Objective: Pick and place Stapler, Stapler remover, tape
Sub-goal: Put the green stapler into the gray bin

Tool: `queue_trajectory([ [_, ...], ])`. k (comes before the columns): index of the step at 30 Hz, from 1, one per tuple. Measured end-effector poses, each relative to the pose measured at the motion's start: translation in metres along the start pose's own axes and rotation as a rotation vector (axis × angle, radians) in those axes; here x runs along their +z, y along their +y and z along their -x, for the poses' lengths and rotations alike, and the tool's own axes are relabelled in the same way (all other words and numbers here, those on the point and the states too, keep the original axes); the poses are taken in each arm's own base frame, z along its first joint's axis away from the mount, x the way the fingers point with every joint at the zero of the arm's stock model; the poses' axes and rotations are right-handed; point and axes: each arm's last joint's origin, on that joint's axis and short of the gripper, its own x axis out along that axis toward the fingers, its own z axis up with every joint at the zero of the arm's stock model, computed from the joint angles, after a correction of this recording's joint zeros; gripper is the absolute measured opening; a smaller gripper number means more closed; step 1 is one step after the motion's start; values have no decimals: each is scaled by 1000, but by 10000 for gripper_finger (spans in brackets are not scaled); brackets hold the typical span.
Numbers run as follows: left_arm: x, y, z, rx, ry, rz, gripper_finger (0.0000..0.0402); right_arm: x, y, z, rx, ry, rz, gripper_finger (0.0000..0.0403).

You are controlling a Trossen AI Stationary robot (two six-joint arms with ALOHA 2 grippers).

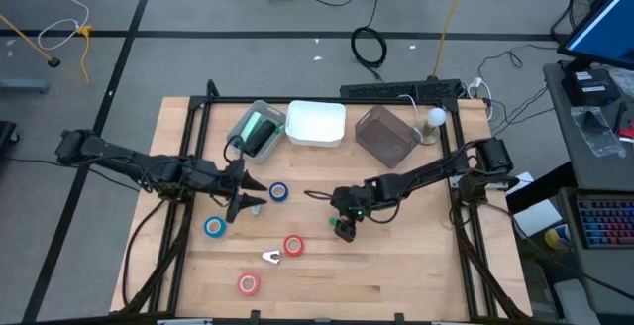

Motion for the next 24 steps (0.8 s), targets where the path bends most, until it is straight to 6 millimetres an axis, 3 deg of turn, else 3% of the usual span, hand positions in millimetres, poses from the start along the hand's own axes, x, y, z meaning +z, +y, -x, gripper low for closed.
queue_trajectory([
  [24,3,6,0,35,-16,10,198,-6,6,-10,-53,-35,3,286],
])
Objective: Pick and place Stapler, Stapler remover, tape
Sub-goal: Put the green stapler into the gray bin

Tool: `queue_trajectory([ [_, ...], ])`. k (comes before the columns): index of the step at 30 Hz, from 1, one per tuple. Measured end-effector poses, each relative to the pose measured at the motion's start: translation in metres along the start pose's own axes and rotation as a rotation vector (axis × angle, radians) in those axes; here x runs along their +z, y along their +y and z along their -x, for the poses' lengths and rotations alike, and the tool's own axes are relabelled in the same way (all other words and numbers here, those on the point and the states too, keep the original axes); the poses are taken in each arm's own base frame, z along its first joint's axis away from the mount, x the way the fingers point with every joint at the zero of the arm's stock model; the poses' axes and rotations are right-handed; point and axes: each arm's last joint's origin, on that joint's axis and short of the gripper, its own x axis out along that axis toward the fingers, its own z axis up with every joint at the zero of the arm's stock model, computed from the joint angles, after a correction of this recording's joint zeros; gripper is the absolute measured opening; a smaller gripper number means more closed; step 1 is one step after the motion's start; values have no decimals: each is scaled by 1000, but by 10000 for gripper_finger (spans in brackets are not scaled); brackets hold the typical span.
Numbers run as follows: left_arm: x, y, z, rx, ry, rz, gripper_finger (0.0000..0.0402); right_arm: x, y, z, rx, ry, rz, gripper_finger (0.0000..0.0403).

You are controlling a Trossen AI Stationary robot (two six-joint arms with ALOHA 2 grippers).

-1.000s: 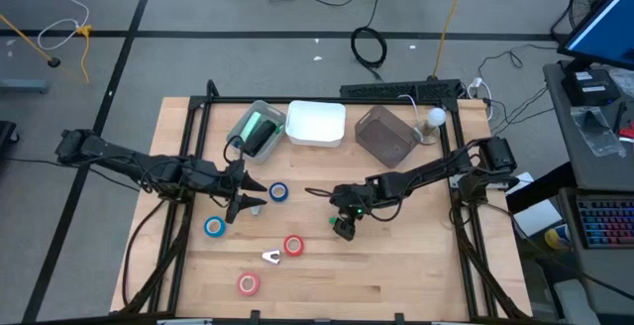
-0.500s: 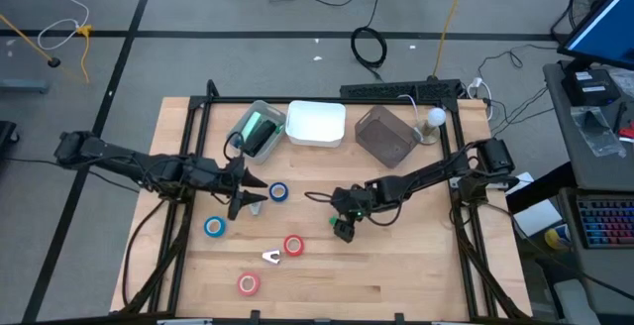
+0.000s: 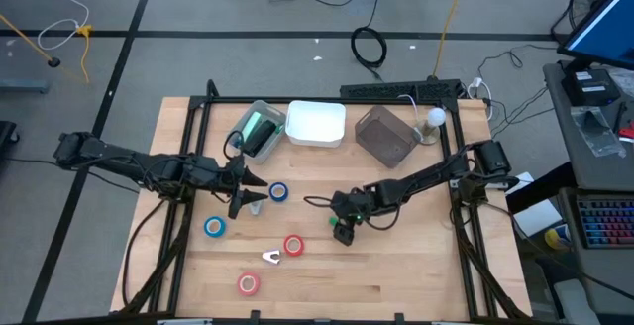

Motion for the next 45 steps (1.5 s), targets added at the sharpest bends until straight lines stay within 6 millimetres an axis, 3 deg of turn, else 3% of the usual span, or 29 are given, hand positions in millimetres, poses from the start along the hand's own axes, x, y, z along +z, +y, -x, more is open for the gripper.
queue_trajectory([
  [21,0,0,0,-1,1,2,198,-1,-1,0,-21,-3,-1,156],
  [35,0,0,0,-2,1,2,198,-3,-2,0,-22,26,0,89],
  [40,0,0,0,-2,1,2,198,-3,-1,0,-10,30,0,86],
  [45,0,0,0,-2,1,2,198,-3,-1,0,-10,30,-1,121],
])
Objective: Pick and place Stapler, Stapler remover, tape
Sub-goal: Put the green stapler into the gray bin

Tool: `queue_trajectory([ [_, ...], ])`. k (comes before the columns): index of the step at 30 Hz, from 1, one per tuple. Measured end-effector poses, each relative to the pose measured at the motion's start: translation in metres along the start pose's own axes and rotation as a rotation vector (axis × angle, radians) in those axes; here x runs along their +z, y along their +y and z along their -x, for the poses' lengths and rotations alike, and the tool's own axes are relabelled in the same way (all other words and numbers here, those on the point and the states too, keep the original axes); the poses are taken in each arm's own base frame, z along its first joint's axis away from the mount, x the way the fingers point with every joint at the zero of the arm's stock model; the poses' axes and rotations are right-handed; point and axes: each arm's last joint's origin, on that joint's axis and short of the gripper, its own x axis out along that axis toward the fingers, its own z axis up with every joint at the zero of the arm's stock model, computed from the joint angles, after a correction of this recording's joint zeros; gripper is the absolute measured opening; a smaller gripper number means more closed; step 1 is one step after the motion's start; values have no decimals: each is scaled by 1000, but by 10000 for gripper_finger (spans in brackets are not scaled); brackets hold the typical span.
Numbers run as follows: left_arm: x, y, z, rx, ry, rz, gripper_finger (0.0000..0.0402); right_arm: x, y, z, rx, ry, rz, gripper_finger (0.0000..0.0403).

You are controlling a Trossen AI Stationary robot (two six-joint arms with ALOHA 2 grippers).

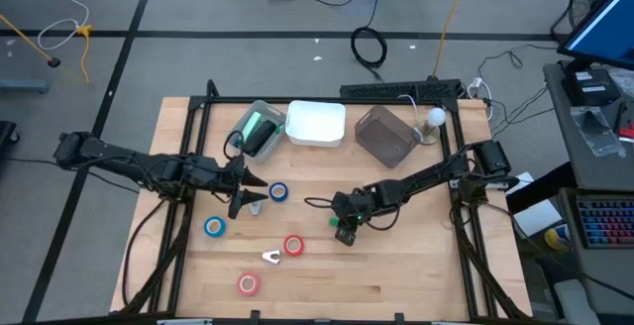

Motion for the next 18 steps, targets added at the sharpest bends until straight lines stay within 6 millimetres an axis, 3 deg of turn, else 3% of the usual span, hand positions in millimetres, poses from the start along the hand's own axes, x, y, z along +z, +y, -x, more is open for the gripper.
queue_trajectory([
  [8,0,0,0,0,0,0,198,0,0,0,0,-1,2,174],
  [18,0,0,0,0,0,0,198,1,0,0,1,-9,42,172],
])
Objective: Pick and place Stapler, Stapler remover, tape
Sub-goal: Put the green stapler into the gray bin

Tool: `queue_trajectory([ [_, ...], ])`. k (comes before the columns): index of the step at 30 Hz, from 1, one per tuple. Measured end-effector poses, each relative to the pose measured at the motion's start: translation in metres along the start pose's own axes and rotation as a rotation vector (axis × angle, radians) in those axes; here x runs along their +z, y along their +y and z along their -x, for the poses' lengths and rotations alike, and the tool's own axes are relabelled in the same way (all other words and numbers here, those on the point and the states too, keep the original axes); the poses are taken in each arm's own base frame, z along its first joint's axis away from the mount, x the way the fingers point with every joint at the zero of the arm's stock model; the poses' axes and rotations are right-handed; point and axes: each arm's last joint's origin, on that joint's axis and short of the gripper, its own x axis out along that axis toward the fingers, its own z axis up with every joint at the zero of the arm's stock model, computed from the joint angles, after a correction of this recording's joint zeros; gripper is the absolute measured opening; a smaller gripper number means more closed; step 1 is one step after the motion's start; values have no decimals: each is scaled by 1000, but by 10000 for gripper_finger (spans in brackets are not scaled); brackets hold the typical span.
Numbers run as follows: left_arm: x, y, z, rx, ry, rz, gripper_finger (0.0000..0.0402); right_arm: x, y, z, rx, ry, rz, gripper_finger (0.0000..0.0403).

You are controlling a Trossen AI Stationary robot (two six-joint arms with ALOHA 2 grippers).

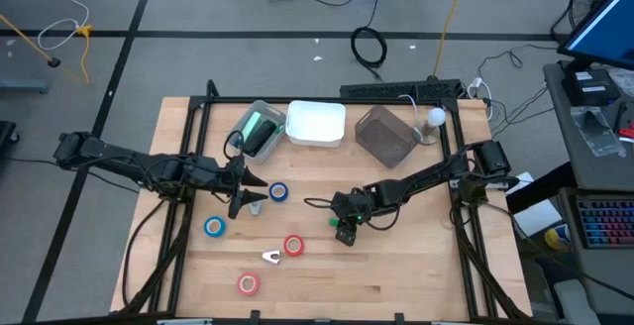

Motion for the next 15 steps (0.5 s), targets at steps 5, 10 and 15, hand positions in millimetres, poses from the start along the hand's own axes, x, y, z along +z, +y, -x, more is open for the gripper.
queue_trajectory([
  [5,0,0,0,0,0,0,198,0,0,0,-1,0,11,164],
  [10,0,0,0,0,0,0,198,0,0,0,-1,0,18,147],
  [15,0,0,0,0,0,4,198,0,0,0,2,-5,37,124],
])
